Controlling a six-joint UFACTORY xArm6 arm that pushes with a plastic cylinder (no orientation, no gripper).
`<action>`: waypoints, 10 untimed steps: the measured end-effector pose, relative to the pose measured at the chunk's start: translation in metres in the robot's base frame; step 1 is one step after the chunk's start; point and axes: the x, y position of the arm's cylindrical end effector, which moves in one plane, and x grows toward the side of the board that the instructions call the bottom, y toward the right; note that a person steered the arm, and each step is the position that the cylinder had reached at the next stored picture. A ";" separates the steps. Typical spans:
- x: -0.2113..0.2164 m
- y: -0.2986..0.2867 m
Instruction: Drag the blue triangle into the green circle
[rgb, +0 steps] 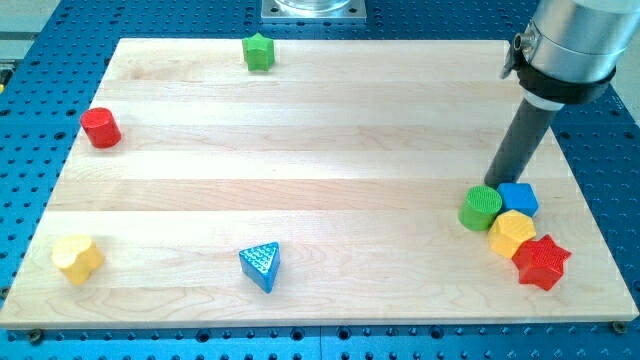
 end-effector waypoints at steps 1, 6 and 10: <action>-0.006 -0.007; 0.071 -0.135; 0.150 -0.286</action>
